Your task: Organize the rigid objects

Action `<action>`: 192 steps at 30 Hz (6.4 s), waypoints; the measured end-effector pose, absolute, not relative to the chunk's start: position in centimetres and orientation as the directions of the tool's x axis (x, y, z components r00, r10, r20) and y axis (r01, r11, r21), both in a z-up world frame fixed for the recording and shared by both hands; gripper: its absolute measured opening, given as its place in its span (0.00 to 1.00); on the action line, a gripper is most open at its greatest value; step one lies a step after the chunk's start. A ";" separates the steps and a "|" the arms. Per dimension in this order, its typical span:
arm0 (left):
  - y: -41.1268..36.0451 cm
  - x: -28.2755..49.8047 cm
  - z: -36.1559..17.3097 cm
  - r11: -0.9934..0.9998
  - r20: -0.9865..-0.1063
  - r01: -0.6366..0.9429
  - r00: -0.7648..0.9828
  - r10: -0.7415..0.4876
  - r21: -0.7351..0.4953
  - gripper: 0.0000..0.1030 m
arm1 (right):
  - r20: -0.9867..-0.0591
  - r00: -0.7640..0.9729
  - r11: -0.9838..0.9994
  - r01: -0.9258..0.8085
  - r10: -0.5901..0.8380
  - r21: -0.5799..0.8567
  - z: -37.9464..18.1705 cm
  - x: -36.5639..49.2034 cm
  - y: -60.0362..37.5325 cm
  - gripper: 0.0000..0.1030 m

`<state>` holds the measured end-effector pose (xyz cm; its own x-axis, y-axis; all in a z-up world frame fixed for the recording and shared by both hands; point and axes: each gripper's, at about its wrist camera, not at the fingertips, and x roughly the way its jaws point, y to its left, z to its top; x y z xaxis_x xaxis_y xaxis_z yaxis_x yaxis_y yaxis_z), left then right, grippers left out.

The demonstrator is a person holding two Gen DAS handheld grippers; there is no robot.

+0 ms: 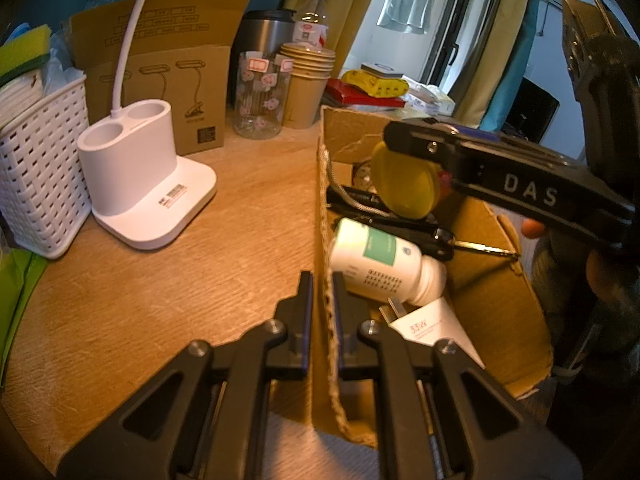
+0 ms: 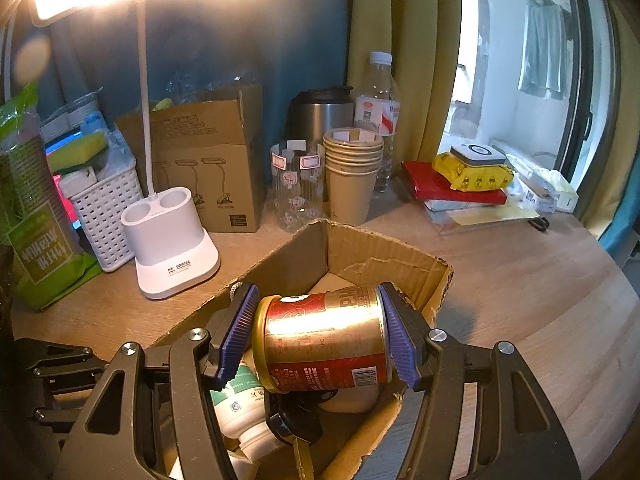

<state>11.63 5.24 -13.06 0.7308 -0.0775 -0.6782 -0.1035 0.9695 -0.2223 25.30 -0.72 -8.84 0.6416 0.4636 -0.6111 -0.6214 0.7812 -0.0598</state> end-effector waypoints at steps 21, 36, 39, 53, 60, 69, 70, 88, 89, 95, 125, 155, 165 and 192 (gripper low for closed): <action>5.2 11.6 -13.1 0.970 -0.678 -0.104 0.731 -0.077 -0.222 0.09 | -0.640 0.644 0.803 -0.592 0.420 -0.068 -9.5 26.0 -1.0 0.70; 5.2 11.6 -13.1 0.970 -0.678 -0.103 0.731 -0.077 -0.222 0.09 | -0.604 0.679 0.822 -0.565 0.416 -0.069 -7.9 24.5 -2.1 0.71; 5.2 11.6 -13.1 0.970 -0.678 -0.103 0.731 -0.077 -0.222 0.09 | -0.595 0.688 0.828 -0.557 0.415 -0.068 -7.4 24.1 -2.4 0.71; 5.2 11.6 -13.0 0.971 -0.677 -0.104 0.732 -0.074 -0.217 0.09 | -0.565 0.740 0.883 -0.468 0.365 -0.042 -4.7 21.7 -5.7 0.71; 5.2 11.6 -12.7 0.972 -0.675 -0.105 0.735 -0.065 -0.208 0.09 | -0.532 0.778 0.911 -0.412 0.335 -0.029 -2.6 19.4 -8.2 0.71; 5.6 10.2 -10.8 0.975 -0.599 -0.118 0.801 -0.020 -0.190 0.22 | -0.490 0.824 0.942 -0.336 0.285 -0.018 0.2 16.3 -11.2 0.71; 5.7 9.9 -10.3 0.974 -0.583 -0.117 0.813 -0.017 -0.192 0.27 | -0.485 0.828 0.944 -0.330 0.280 -0.019 0.5 16.1 -11.5 0.71; 1.7 3.7 1.0 0.992 -0.304 -0.015 0.952 -0.025 -0.127 0.90 | -0.336 0.922 0.979 -0.205 0.191 -0.005 6.7 8.4 -17.9 0.71; 1.3 3.4 1.7 0.992 -0.295 -0.008 0.955 -0.029 -0.124 0.90 | -0.327 0.927 0.980 -0.198 0.185 -0.005 6.9 8.0 -18.2 0.71; -0.4 1.4 5.5 0.990 -0.218 0.032 0.974 -0.062 -0.141 0.92 | -0.282 0.947 0.986 -0.165 0.155 -0.013 8.4 5.8 -19.3 0.71; -2.7 0.4 7.2 0.996 -0.251 0.077 0.964 -0.086 -0.045 0.93 | -0.290 0.947 0.989 -0.147 0.136 -0.017 7.7 5.8 -19.5 0.71; -3.2 -0.1 7.4 0.997 -0.257 0.072 0.963 -0.078 -0.033 0.93 | -0.306 0.940 0.987 -0.159 0.148 -0.011 6.9 6.1 -18.8 0.71; -3.0 -0.2 7.5 0.996 -0.258 0.076 0.963 -0.083 -0.036 0.93 | -0.307 0.939 0.986 -0.163 0.152 -0.011 6.5 6.1 -18.6 0.71; -3.1 -0.3 7.3 0.996 -0.263 0.078 0.961 -0.084 -0.033 0.93 | -0.315 0.936 0.985 -0.172 0.159 -0.011 5.9 6.5 -17.8 0.71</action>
<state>-0.25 -3.14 7.34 0.9612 -0.0842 -0.2627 0.0782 0.9964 -0.0333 6.45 -17.83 5.94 0.9356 0.1593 -0.3150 -0.1716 0.9851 -0.0115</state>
